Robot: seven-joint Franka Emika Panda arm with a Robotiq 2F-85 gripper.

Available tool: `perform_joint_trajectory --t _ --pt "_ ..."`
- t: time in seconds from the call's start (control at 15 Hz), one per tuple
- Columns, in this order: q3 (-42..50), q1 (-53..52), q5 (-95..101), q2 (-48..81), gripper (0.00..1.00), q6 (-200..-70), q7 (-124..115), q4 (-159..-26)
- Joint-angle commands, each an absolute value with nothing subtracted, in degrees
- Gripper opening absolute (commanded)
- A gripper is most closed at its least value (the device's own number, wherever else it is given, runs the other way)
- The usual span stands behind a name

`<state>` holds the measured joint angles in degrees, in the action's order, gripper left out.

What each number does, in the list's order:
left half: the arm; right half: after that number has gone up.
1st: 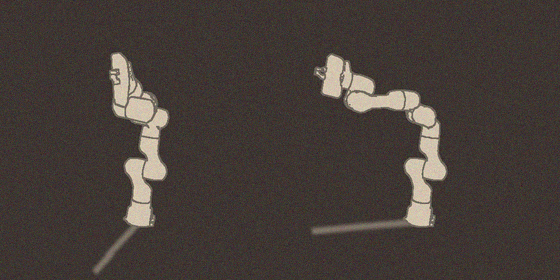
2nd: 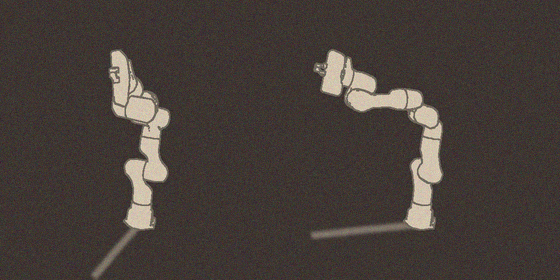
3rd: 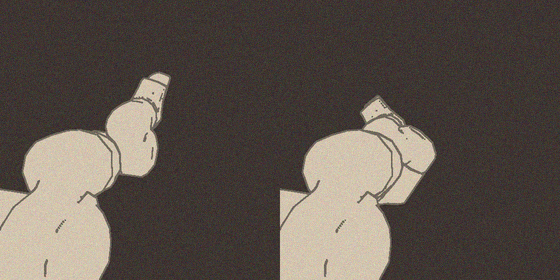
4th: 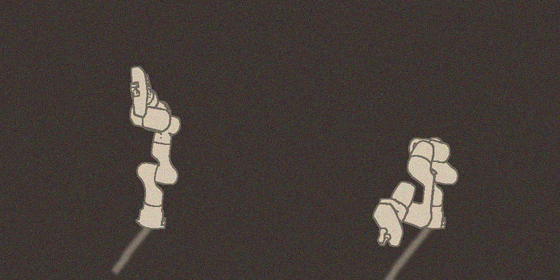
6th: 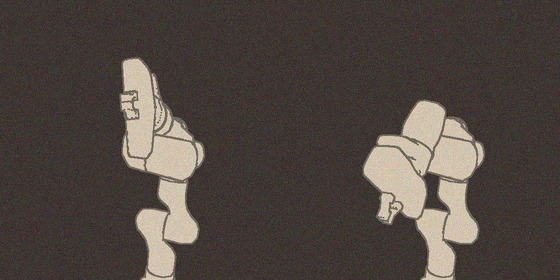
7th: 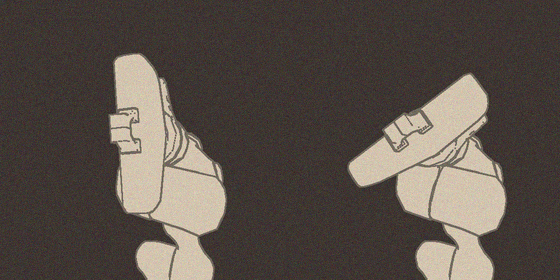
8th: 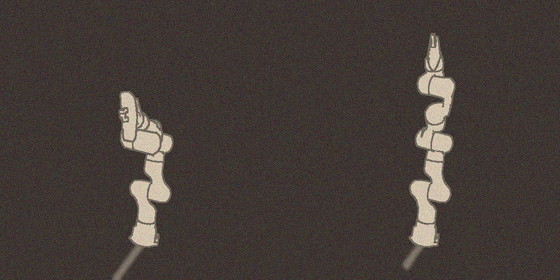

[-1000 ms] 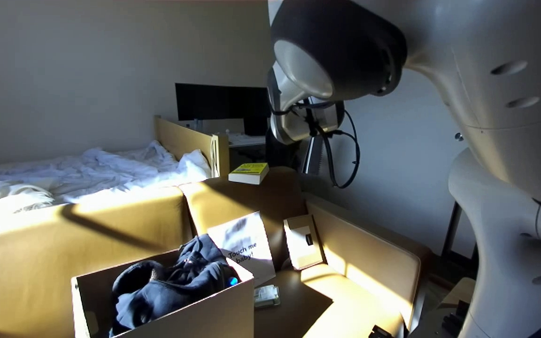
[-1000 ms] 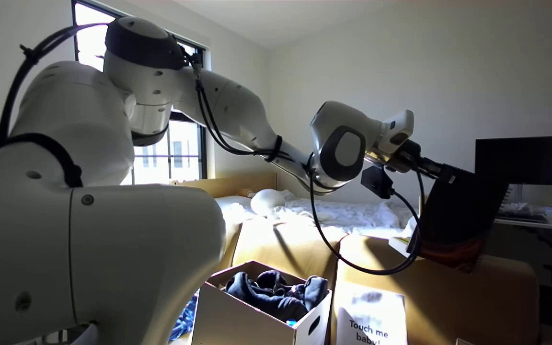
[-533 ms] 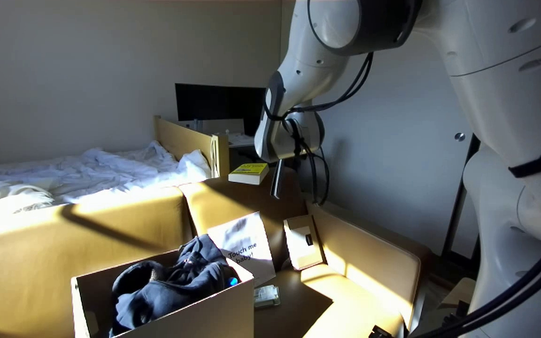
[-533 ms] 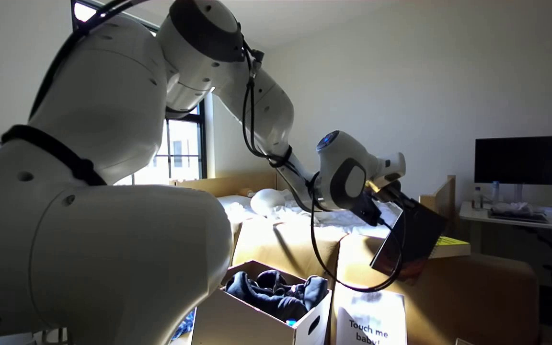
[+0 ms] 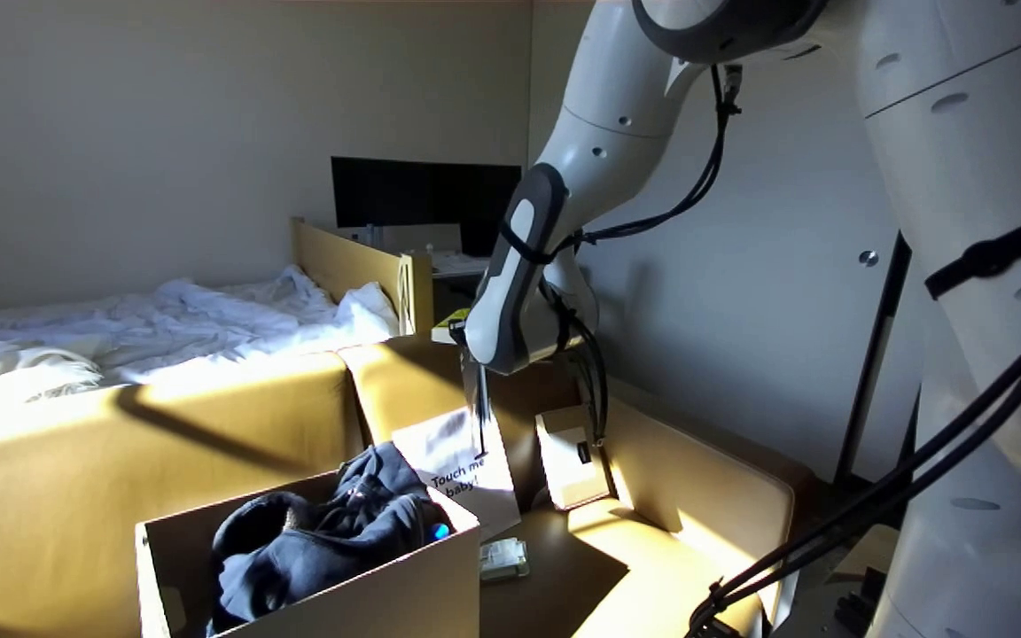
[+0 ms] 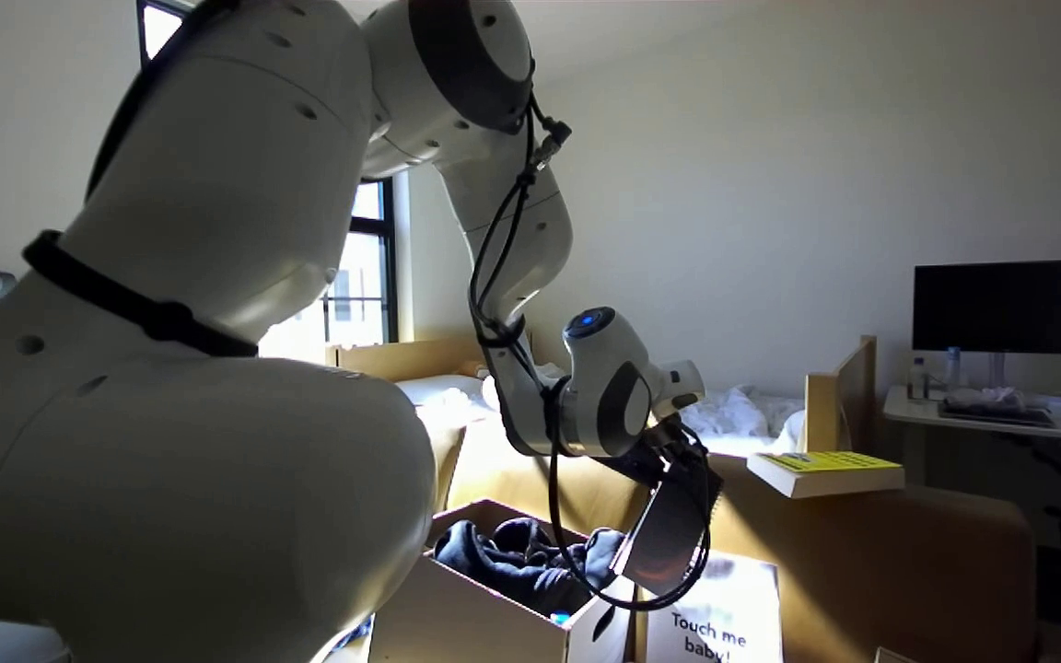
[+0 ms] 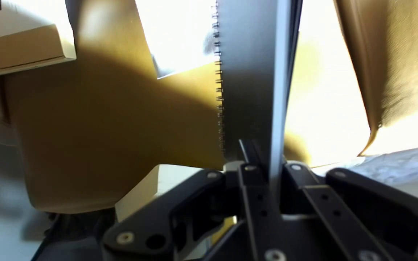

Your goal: Pick up the book and put it in the box

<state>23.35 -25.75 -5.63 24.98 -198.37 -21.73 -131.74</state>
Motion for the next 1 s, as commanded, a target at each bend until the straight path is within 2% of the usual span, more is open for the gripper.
perform_joint_trajectory --t 0.0,0.27,0.33,0.47,0.53,0.6,0.87,0.93 --pt "21.0 -22.9 5.7 11.1 0.03 -196.7 -17.6 -144.9" --pt "20.1 -23.5 16.5 2.0 0.03 -192.0 -17.0 -152.2" --pt "11.0 -17.2 11.5 1.0 0.03 -189.9 -10.8 -152.5" --pt "6.5 -15.5 11.5 2.3 0.03 -186.7 -7.9 -151.2" --pt "11.5 -18.7 13.4 4.1 0.03 -189.0 -13.5 -150.1" --pt "10.2 -18.4 13.3 4.1 0.10 -188.5 -13.4 -150.0" --pt "11.3 -18.6 13.4 4.8 0.10 -188.5 -13.5 -149.8" --pt "11.4 -18.6 13.4 4.8 0.03 -188.5 -13.5 -149.8"
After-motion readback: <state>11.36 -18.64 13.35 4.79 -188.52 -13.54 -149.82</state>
